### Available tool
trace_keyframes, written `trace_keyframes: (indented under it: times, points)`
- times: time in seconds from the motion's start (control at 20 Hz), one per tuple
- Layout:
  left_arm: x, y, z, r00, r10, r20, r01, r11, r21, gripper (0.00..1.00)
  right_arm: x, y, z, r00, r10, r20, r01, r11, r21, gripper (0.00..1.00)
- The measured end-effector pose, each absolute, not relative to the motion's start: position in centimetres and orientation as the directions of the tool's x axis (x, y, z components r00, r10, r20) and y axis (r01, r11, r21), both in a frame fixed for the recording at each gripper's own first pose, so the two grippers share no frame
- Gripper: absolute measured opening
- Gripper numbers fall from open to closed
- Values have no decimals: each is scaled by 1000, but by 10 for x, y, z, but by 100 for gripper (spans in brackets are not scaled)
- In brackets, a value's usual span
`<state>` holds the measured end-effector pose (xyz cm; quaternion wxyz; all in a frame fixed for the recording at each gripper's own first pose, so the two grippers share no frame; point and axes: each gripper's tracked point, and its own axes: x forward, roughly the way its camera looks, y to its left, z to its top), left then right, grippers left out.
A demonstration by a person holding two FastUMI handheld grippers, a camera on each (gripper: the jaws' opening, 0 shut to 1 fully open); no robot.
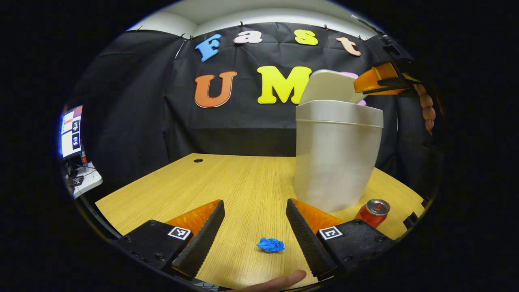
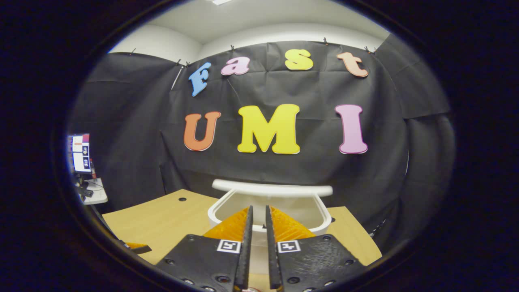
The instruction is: Press the lid of the desktop garbage bin to open it, pick up the crumpled paper on the desktop and throw it into the bin, then pick up the pop can on the desktop and drop it into the bin, and finally close the garbage bin lid.
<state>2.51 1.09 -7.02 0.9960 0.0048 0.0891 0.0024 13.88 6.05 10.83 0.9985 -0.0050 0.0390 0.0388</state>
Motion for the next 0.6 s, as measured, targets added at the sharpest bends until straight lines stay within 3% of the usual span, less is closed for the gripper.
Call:
trace_keyframes:
  times: [0.05,0.2,0.25,0.35,0.6]
  points:
    - [26,10,-72,983,2,-183,0,1000,8,99,134,61,107,994,76,-75,-78,997,-13,39]
    - [25,8,-76,981,-7,-194,8,1000,5,99,127,48,102,997,15,-76,-17,1000,-24,67]
    - [25,6,-76,980,-16,-200,15,1000,-2,99,125,48,99,997,14,-78,-16,1000,-19,83]
    - [27,1,-81,976,-37,-215,34,999,-18,98,121,50,94,996,20,-82,-21,1000,-13,96]
    - [29,-2,-100,962,-46,-269,45,999,-12,99,103,28,84,996,-52,-71,53,998,16,96]
